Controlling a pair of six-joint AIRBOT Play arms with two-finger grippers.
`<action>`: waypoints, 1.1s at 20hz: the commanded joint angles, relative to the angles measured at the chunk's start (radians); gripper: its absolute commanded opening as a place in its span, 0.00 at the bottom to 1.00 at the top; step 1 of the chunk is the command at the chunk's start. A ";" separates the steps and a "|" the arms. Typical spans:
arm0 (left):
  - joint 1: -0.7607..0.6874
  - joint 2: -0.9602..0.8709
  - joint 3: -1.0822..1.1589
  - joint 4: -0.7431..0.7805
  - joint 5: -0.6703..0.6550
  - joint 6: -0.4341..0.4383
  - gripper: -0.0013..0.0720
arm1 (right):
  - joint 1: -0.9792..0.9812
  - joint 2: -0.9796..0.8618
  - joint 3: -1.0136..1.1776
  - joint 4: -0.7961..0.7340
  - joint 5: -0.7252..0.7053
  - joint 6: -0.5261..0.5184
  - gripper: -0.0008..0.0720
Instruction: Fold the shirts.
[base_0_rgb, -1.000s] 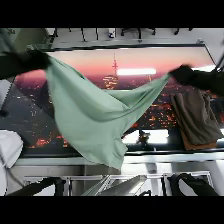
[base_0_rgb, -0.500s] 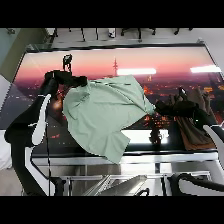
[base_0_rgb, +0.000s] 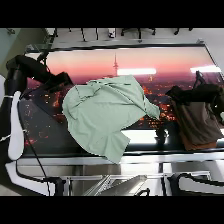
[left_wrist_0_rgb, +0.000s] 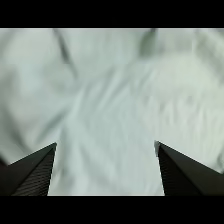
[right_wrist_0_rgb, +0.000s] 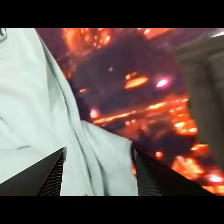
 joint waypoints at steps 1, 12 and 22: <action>0.002 0.241 -0.372 -0.003 0.124 -0.085 0.96 | -0.104 -0.002 0.077 -0.027 -0.162 -0.090 0.68; -0.248 0.670 -1.302 -0.242 -0.373 -0.243 0.96 | -0.113 -0.020 0.077 0.015 -0.183 -0.149 0.68; -0.252 0.461 -1.304 -0.301 -0.558 -0.211 0.58 | -0.111 -0.020 0.077 0.019 -0.195 -0.160 0.68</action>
